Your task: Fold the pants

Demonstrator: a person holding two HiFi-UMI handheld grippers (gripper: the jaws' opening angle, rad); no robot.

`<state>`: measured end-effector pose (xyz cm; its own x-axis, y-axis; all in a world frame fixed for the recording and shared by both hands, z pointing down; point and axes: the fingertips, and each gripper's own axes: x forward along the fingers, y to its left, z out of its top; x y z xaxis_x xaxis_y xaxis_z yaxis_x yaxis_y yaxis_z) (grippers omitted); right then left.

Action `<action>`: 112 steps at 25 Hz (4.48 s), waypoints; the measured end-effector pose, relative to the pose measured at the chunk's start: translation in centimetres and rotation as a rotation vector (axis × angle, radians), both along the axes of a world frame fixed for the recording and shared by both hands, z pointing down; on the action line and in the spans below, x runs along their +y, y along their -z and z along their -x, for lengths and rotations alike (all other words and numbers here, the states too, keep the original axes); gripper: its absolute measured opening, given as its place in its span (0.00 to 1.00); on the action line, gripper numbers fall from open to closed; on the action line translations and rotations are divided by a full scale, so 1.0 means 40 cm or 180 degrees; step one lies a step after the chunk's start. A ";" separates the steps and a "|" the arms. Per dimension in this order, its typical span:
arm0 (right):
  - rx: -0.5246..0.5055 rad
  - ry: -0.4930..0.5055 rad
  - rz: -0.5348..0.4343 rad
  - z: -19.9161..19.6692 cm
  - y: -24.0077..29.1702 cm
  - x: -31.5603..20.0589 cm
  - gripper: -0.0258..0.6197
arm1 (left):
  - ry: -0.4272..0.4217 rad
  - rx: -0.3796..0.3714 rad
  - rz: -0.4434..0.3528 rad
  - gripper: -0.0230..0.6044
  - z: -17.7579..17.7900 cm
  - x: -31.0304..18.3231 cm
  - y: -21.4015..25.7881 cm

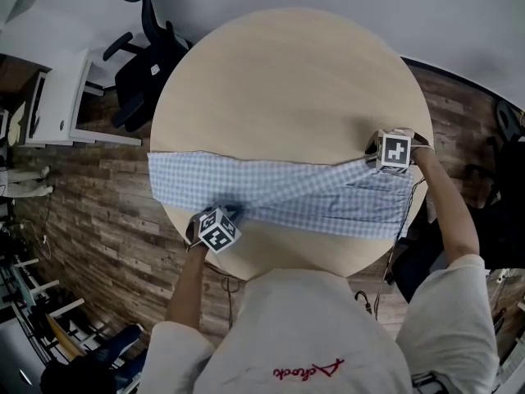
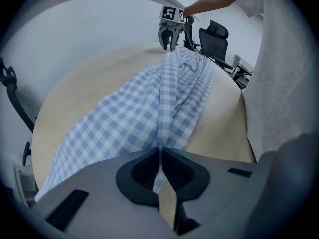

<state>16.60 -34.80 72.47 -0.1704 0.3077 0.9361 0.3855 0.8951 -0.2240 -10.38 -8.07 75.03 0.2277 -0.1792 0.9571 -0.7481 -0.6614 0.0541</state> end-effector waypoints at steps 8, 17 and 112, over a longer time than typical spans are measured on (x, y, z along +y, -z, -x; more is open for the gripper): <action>0.0137 0.0363 0.0021 0.063 -0.041 0.063 0.20 | 0.0005 0.0012 -0.0025 0.11 0.002 -0.001 -0.004; -0.0110 0.0185 -0.0180 0.060 0.019 0.059 0.10 | -0.0055 0.0043 -0.0045 0.11 0.010 0.005 0.001; -0.2433 -0.6818 -0.0468 -0.598 0.059 0.304 0.09 | -0.0080 0.1822 -0.0931 0.10 -0.673 -0.224 0.188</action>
